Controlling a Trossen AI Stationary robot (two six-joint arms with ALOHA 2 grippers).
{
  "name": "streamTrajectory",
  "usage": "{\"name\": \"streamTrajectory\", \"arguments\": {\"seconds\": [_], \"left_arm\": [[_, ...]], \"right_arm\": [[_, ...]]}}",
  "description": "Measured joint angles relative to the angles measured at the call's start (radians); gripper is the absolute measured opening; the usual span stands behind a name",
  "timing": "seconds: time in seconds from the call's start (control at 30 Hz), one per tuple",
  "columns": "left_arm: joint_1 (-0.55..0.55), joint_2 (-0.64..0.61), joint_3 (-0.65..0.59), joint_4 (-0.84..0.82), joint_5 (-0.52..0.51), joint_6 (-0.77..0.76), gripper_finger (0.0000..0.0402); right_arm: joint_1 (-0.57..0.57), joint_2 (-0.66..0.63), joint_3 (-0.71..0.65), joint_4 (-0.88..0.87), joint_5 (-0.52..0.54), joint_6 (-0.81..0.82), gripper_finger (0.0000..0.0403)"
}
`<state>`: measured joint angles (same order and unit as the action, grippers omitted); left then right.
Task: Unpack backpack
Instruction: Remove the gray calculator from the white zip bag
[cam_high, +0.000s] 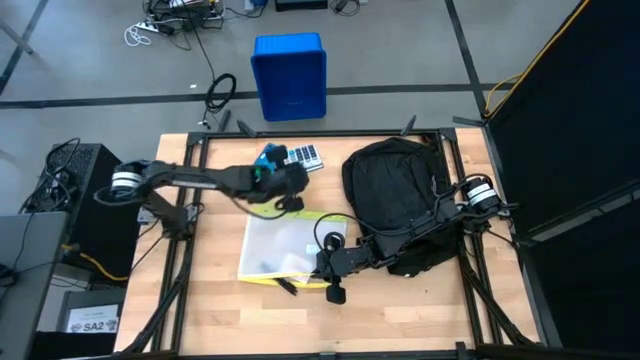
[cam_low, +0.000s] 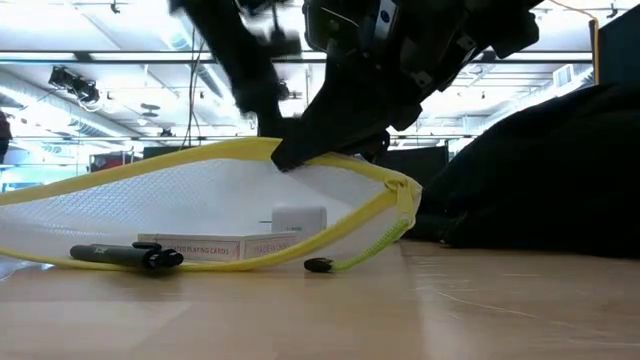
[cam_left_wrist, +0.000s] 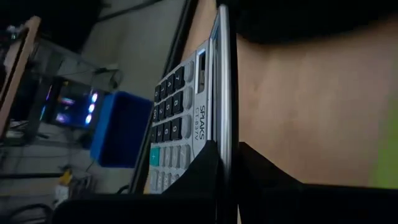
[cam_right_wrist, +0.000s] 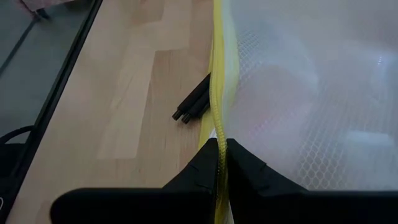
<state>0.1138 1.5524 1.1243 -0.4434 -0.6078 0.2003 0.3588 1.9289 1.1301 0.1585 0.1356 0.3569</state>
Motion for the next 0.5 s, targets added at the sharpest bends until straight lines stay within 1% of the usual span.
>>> {"name": "streamTrajectory", "arguments": {"seconds": [0.1,0.23,0.3,0.33,0.4,0.5], "left_arm": [[0.066,0.08,-0.008,0.092,0.121,0.054,0.0],[0.144,0.179,-0.012,0.165,0.294,0.063,0.0],[0.18,0.204,-0.008,0.197,0.37,0.058,0.0006],[0.193,0.217,-0.005,0.201,0.395,0.048,0.0011],[0.211,0.238,-0.005,0.19,0.41,0.039,0.0027],[0.216,0.246,-0.01,0.158,0.429,0.034,0.0064]], "right_arm": [[0.0,0.0,0.0,0.0,0.0,-0.001,0.0],[-0.001,0.0,0.0,-0.003,-0.005,-0.002,0.0],[-0.001,0.0,0.0,-0.004,-0.009,-0.003,0.0],[-0.001,0.0,0.0,-0.003,-0.011,-0.01,0.0],[-0.001,0.0,0.0,-0.004,-0.019,-0.018,0.0],[-0.006,0.0,0.0,-0.004,-0.034,-0.02,0.0]]}}
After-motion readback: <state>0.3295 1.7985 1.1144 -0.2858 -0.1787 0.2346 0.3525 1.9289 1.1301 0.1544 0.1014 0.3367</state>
